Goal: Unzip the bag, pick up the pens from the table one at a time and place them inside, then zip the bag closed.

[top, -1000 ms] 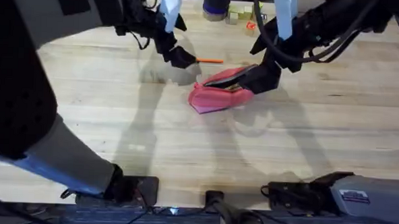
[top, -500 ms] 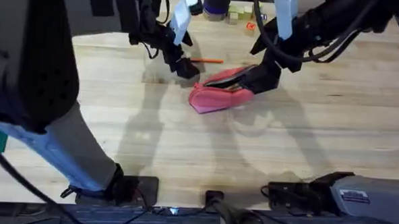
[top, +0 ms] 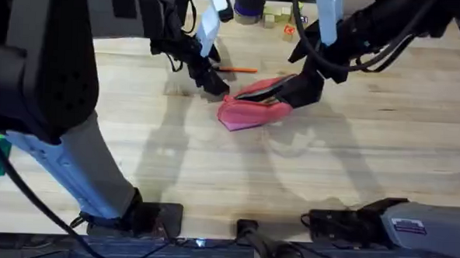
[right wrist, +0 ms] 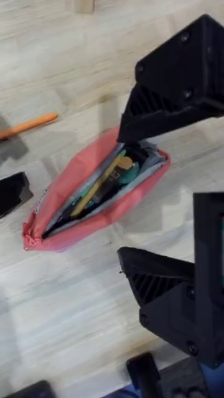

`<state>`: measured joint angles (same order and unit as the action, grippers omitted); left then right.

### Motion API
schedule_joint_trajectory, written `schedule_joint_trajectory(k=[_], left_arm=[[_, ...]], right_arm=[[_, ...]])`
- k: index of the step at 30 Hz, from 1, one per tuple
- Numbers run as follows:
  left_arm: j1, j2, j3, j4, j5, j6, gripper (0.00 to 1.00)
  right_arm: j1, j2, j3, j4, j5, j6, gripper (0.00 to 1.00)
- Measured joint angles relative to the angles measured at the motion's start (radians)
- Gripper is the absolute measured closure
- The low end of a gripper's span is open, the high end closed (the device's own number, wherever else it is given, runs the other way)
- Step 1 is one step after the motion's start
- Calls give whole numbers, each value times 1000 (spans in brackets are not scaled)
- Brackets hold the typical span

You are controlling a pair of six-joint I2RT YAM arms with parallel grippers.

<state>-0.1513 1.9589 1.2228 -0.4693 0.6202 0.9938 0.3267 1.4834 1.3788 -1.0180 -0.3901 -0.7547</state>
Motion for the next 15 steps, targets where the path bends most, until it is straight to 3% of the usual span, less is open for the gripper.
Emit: schedule_joint_trajectory(k=[2,10,15], left_arm=[[-1,0,0,-7,3,-2,132],[-2,0,0,-14,13,-2,679],[-3,0,0,-13,20,-1,902]], right_arm=[[0,0,0,0,0,0,5],[0,0,0,0,0,0,5],[0,0,0,0,0,0,5]])
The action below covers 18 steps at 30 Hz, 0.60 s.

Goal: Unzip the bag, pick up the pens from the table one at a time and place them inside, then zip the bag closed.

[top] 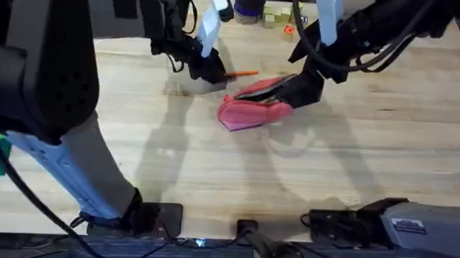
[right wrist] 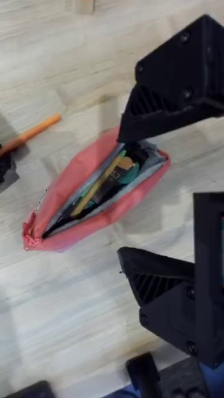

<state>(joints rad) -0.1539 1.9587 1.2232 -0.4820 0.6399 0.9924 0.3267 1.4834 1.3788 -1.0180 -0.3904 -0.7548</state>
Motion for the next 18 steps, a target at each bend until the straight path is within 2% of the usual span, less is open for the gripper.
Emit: schedule_joint_trajectory(k=[2,15,18], left_arm=[[0,0,2,0,8,-1,947],[0,0,4,2,11,-1,956],[0,0,22,-34,-1,0,960]], right_arm=[[0,0,0,0,0,0,5],[0,0,0,0,0,0,6],[0,0,0,0,0,0,6]])
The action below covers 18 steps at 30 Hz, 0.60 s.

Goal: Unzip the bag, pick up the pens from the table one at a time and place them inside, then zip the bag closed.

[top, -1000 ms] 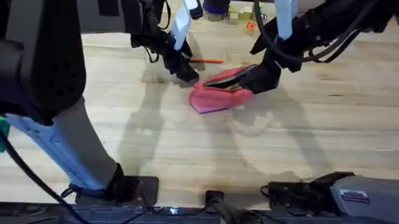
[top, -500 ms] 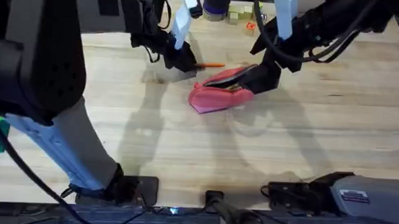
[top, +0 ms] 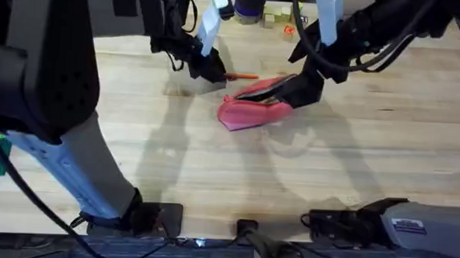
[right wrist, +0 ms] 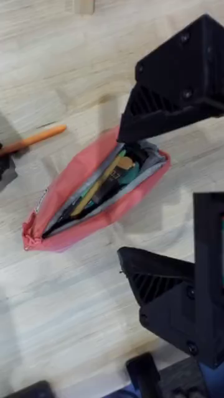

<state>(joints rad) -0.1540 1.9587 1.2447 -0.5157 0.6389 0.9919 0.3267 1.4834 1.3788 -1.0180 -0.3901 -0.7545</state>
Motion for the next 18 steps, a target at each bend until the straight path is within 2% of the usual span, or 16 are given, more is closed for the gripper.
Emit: schedule_joint_trajectory(k=[9,18], left_arm=[[0,-8,95,-109,-38,1,963],[0,-164,98,-161,-41,-1,961]], right_arm=[[-35,0,0,0,0,0,5],[-136,-4,0,0,0,0,5]])
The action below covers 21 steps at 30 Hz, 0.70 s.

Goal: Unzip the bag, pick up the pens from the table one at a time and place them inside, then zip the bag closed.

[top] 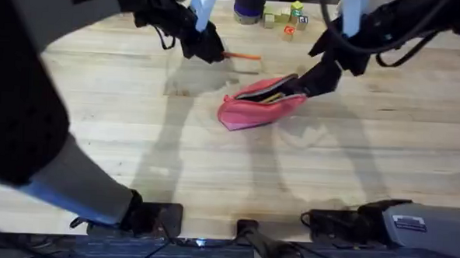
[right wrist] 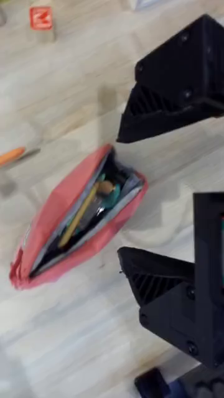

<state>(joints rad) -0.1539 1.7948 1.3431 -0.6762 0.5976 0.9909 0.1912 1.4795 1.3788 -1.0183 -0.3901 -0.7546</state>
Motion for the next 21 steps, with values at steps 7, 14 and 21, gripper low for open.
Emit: schedule_joint_trajectory(k=[7,14,21], left_arm=[[-2,-127,1,-47,0,-54,961],[-51,-229,1,-58,-16,-225,961],[-175,-290,1,-58,-32,-496,961]], right_arm=[[-101,-49,0,0,0,0,5],[-194,-62,0,-1,0,29,4],[-249,-79,0,-1,0,52,5]])
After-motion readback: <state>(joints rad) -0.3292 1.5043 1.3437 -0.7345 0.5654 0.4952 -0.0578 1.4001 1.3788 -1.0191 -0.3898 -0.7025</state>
